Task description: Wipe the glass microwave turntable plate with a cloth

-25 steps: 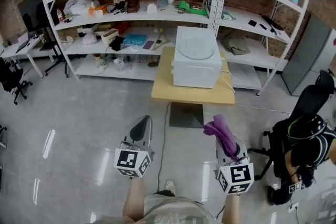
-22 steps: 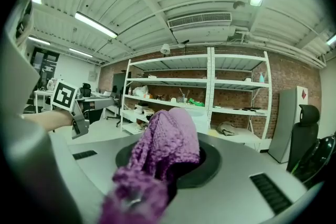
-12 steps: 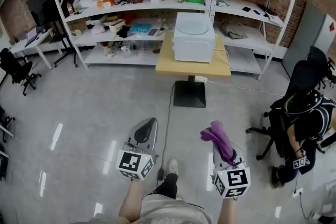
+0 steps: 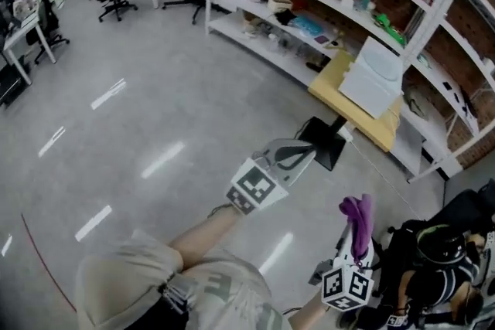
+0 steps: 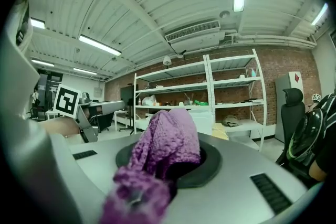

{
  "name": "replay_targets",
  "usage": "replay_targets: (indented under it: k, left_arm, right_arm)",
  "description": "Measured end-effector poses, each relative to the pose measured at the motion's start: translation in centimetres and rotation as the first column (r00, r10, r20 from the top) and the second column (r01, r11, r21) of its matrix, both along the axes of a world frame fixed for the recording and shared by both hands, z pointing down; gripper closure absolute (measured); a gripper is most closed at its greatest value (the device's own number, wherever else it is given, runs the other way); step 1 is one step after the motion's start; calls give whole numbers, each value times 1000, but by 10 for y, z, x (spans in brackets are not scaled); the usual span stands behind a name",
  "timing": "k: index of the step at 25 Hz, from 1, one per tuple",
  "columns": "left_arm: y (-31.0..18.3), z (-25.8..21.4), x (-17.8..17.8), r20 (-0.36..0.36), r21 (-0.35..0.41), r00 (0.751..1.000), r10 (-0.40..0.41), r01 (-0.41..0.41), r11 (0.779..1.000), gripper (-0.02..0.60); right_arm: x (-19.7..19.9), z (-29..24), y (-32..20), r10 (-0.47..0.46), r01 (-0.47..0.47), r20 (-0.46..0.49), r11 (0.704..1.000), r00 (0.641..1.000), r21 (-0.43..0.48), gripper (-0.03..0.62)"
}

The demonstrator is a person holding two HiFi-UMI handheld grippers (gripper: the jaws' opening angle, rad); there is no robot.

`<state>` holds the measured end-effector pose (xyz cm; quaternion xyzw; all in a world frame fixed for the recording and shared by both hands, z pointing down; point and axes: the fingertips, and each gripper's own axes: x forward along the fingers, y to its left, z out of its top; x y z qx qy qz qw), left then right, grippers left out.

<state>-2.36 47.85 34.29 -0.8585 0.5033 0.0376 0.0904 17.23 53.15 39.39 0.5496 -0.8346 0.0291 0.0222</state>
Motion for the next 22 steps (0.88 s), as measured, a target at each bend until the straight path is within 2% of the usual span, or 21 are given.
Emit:
replay_targets:
  k: [2, 3, 5, 8, 12, 17, 22]
  left_arm:
    - [26, -12, -1, -46, -20, 998, 31, -32, 999, 578]
    - [43, -16, -7, -55, -26, 998, 19, -21, 999, 580]
    - [64, -19, -29, -53, -22, 998, -43, 42, 999, 580]
    - [50, -6, -45, -66, 1, 992, -108, 108, 994, 579]
    - [50, 4, -32, -80, 19, 994, -72, 74, 997, 580]
    - [59, -12, -40, -80, 27, 995, -68, 70, 997, 579]
    - [69, -4, -33, -67, 25, 996, -53, 55, 998, 580]
  right_arm:
    - [-4, -9, 20, -7, 7, -17, 1000, 1000, -24, 539]
    - [-11, -14, 29, -24, 23, -21, 999, 999, -34, 539]
    - [-31, -19, 28, -68, 67, -19, 997, 998, -41, 539]
    - [-50, -10, 6, -104, 103, -16, 994, 994, -26, 539]
    - [-52, -7, 13, -103, 103, -35, 995, 994, 2, 539]
    - [-68, -20, 25, -85, 87, -96, 996, 992, 18, 539]
    - [-60, -13, 33, -44, 45, -74, 999, 996, 15, 539]
